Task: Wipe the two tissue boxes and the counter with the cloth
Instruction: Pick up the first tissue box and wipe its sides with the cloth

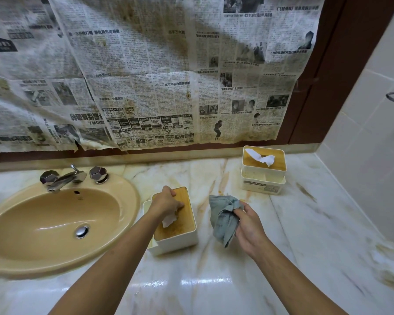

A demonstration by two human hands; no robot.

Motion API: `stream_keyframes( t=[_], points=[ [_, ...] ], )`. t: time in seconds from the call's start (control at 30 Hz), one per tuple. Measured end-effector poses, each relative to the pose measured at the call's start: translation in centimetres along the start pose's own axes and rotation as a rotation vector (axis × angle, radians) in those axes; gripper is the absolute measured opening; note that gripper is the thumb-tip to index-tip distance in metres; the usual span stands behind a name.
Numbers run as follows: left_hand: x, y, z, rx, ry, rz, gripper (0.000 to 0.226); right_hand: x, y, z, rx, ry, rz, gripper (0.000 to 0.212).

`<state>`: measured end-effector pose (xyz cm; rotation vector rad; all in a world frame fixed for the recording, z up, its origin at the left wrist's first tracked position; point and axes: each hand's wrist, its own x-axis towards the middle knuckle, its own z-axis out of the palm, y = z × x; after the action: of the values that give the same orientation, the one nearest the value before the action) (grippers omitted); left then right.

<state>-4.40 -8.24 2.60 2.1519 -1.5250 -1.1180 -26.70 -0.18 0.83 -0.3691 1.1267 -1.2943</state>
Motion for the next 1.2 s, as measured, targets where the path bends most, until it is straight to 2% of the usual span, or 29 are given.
stream_keyframes(
  t=[0.13,0.27,0.37,0.5,0.6,0.7,0.83,0.9,0.97,1.13,1.2],
  points=[
    [0.1,-0.1,-1.7,-0.123,-0.006,0.045,0.033,-1.3,0.0,1.0,0.044,0.005,-0.058,0.013],
    [-0.1,0.2,-3.5,-0.416,-0.169,0.070,0.029,-3.0,1.1,3.3,-0.059,-0.051,-0.222,0.013],
    [-0.1,0.4,-4.0,-0.511,-0.304,0.094,0.033,-4.7,1.9,4.7,-0.358,-0.197,-0.453,0.017],
    [-0.6,0.5,-3.6,-0.579,-0.467,0.172,0.037,-5.1,3.5,5.0,-0.880,-0.533,-0.815,0.019],
    [-1.1,0.5,-3.4,-0.598,-0.539,0.197,0.048,-3.1,3.6,4.5,-1.159,-0.535,-1.018,0.038],
    [-1.5,0.4,-3.2,-0.595,-0.580,0.205,0.047,0.1,2.6,4.1,-1.212,-0.382,-1.011,0.053],
    [-1.6,0.7,-2.9,-0.628,-0.580,0.178,0.037,1.6,0.3,5.4,-0.956,-0.185,-0.726,0.046],
    [-1.5,0.8,-2.7,-0.661,-0.581,0.185,0.038,0.8,0.4,5.9,-0.974,-0.174,-0.729,0.044],
    [-1.1,0.6,-2.6,-0.679,-0.588,0.201,0.037,-0.7,1.7,5.7,-1.096,-0.250,-0.927,0.047],
    [-1.0,0.7,-2.6,-0.623,-0.574,0.222,0.037,-2.8,5.3,2.9,-1.460,-0.620,-1.456,0.059],
    [-0.9,0.9,-2.5,-0.623,-0.573,0.238,0.044,-1.8,4.8,2.3,-1.553,-0.560,-1.533,0.063]
  ],
)
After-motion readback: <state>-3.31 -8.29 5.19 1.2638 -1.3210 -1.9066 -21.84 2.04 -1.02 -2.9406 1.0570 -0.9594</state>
